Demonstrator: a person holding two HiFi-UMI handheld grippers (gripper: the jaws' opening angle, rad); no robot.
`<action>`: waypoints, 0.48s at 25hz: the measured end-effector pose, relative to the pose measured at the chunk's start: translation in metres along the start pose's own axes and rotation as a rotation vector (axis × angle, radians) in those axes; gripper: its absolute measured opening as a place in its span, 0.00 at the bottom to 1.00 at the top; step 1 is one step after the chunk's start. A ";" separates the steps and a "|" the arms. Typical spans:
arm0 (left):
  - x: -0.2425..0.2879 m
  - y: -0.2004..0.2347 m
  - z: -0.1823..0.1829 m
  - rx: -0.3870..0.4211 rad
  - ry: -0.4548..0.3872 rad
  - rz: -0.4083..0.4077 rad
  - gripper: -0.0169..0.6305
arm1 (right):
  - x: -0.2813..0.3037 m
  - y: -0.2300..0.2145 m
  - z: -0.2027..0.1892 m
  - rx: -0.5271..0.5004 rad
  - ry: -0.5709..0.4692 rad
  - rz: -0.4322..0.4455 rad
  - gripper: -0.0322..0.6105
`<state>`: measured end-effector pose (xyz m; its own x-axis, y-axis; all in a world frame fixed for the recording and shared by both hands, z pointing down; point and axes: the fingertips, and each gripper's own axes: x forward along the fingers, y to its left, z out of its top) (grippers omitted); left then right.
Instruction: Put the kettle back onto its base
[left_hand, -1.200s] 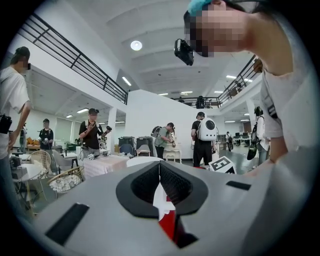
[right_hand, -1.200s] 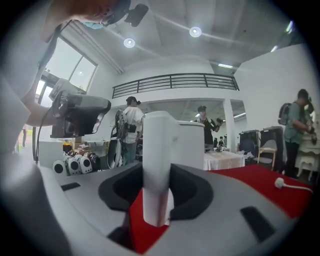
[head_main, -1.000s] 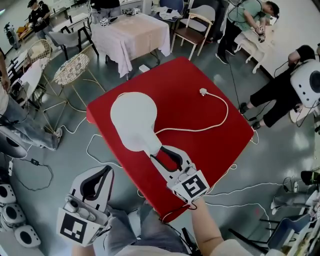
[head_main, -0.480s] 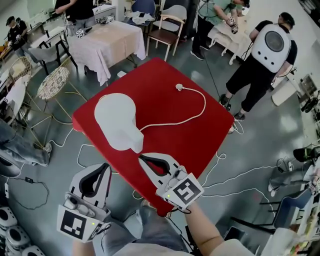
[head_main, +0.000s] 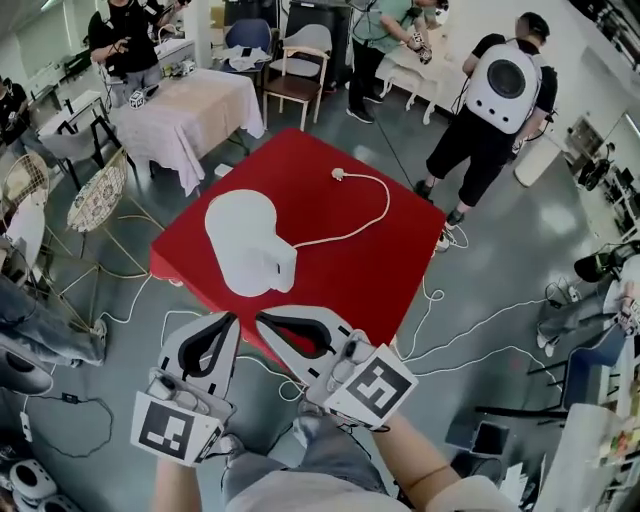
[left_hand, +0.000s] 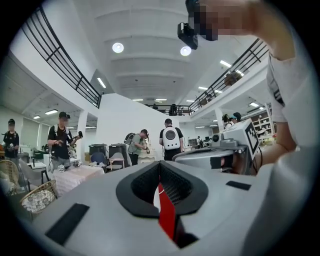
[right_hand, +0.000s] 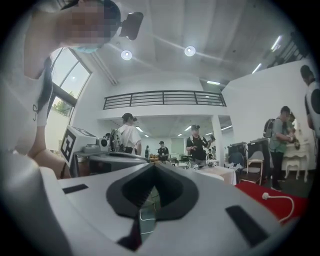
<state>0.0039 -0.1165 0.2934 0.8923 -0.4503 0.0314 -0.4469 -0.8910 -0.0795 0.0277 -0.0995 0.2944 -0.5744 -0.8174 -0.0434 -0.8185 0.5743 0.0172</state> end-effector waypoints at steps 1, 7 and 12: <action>-0.005 0.001 0.001 0.000 -0.001 -0.015 0.05 | 0.002 0.006 0.004 -0.001 -0.001 -0.013 0.06; -0.037 0.002 0.006 -0.007 -0.011 -0.082 0.05 | 0.008 0.045 0.019 -0.013 -0.005 -0.078 0.06; -0.066 0.008 0.010 0.000 -0.018 -0.121 0.05 | 0.018 0.074 0.025 -0.020 -0.011 -0.127 0.06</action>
<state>-0.0576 -0.0938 0.2802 0.9407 -0.3386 0.0228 -0.3360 -0.9388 -0.0764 -0.0425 -0.0708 0.2703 -0.4658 -0.8830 -0.0578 -0.8849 0.4648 0.0305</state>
